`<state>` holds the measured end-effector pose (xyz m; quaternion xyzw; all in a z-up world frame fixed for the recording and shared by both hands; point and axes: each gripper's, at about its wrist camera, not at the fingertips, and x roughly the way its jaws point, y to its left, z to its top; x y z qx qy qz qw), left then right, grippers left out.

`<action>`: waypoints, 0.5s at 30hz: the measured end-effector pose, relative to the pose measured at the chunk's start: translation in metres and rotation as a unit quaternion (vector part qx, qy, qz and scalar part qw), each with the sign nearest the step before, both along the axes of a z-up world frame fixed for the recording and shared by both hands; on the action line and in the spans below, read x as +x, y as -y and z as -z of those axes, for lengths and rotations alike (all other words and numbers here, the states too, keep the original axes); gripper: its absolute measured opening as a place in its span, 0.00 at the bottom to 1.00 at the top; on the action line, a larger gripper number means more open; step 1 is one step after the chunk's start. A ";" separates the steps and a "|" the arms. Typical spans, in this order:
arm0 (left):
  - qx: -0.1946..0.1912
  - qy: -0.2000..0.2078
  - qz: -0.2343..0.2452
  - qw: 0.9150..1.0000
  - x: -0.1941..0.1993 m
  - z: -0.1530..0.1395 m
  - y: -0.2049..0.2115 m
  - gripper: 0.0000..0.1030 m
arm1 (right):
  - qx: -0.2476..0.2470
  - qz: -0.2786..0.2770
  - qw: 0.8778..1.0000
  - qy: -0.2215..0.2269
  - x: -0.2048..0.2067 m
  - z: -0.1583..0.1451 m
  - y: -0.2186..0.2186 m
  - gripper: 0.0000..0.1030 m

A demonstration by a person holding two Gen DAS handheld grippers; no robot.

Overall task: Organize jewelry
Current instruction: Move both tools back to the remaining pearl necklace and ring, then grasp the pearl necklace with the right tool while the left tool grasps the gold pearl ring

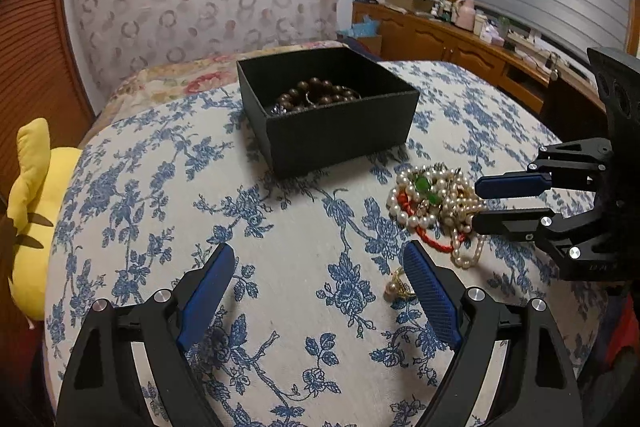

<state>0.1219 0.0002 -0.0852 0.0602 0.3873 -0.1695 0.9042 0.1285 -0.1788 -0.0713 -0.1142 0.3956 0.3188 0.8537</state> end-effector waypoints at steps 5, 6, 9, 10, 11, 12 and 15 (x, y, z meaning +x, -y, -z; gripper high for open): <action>0.004 -0.011 0.003 1.000 0.004 0.003 0.001 0.89 | -0.026 0.005 1.000 0.001 0.004 0.008 -0.003 0.32; 0.005 -0.015 0.005 1.000 0.005 0.004 0.002 0.90 | -0.026 0.005 1.000 0.000 0.006 0.009 -0.003 0.32; 0.017 -0.038 0.012 0.999 0.010 0.011 0.007 0.92 | -0.020 0.005 1.000 -0.001 0.006 0.009 0.000 0.22; 0.024 -0.047 0.014 0.999 0.012 0.014 0.009 0.92 | -0.016 0.003 1.000 0.000 0.005 0.007 0.001 0.15; 0.033 -0.048 0.016 0.998 0.012 0.016 0.012 0.92 | -0.014 0.001 1.000 0.001 0.004 0.007 0.001 0.09; 0.038 -0.048 0.020 0.998 0.011 0.016 0.014 0.92 | -0.012 0.000 1.000 0.004 0.003 0.006 0.001 0.10; 0.039 -0.048 0.023 0.998 0.011 0.016 0.015 0.93 | -0.009 0.000 1.000 0.011 0.000 0.003 0.004 0.09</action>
